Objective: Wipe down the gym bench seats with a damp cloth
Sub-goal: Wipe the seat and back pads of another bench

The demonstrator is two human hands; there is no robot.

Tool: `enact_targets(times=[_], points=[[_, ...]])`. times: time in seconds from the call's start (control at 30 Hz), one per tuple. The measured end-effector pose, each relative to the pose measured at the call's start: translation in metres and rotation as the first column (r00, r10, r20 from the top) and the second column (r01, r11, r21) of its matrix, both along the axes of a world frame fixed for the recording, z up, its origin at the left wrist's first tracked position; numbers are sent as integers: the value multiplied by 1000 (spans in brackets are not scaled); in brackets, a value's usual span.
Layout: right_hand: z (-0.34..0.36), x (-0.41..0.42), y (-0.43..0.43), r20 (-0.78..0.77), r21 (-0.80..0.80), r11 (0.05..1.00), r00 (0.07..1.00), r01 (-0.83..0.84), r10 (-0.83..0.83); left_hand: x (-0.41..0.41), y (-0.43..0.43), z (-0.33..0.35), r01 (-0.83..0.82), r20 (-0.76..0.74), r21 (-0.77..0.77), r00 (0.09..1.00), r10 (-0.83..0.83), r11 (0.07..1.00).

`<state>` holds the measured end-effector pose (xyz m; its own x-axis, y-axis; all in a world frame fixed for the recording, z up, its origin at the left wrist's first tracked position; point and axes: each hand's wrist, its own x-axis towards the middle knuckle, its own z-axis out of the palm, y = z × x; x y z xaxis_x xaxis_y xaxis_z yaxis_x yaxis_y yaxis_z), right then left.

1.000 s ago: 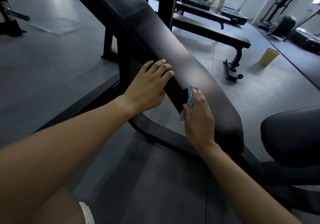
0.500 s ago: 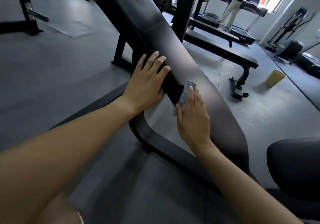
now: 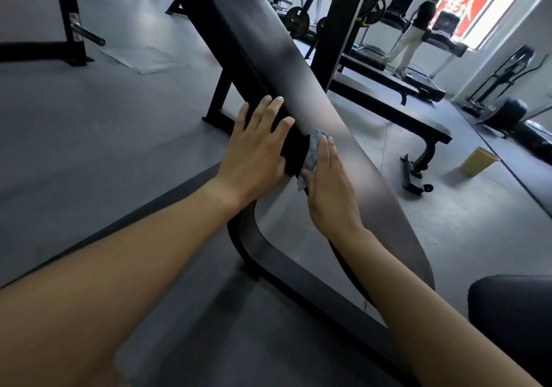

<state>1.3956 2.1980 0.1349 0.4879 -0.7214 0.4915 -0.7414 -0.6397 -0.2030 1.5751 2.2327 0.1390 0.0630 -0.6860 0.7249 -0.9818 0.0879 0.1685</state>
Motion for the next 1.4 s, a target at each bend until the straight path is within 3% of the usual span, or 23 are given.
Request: enact_targets(times=[0.23,0.47,0.63,0.9,1.1,1.27,1.4], points=[[8,6,-17,29,-1,999,998,-53,53,4,-5,-1,8,-17,-26,1000,-9,1000],[-26,-23,14,108,-14,995,989,103,-101,13,-2,0,114,-78,1,990,-113,994],[-7,0,-1,133,13,1000,991,23,-24,22,1,2,174,-142,-24,974,-175,984],[42,58,-36,72,34,993,991,-115,112,5,-4,11,64,-234,-61,969,-77,996],[17,19,-26,49,-4,993,992,-118,118,6,-5,20,-40,-360,-37,933,24,999],[1,10,-15,102,-10,1000,995,-19,20,18,-4,17,16,-404,-36,914,-29,999],[24,36,-25,89,-4,998,994,-64,64,21,-2,18,46,-432,-51,900,-63,998]])
